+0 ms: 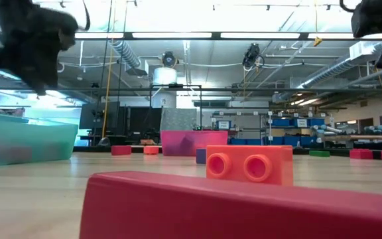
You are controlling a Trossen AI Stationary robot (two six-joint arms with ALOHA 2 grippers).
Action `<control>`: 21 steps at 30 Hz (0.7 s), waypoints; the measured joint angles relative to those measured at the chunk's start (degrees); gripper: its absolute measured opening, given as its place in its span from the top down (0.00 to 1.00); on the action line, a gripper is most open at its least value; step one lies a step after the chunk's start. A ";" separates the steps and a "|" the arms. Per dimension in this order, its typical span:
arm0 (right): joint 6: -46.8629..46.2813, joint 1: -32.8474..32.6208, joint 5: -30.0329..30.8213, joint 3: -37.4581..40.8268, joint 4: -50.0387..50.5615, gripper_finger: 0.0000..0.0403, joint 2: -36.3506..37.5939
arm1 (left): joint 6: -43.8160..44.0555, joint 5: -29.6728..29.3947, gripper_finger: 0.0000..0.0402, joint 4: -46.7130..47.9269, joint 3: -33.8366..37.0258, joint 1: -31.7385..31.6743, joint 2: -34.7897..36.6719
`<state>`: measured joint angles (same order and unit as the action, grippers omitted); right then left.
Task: Sort blocks by size
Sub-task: Put the blue 1 studded building block into the red bin
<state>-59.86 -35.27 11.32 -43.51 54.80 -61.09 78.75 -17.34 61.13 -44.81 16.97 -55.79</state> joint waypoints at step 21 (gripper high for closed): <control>16.33 1.72 -12.59 0.00 -1.72 0.32 -21.46 | -40.22 0.33 0.56 -4.89 -19.33 0.00 0.00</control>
<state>-43.53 -33.55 -1.27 -43.51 53.08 -82.55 38.54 -17.02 56.24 -64.14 16.97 -55.79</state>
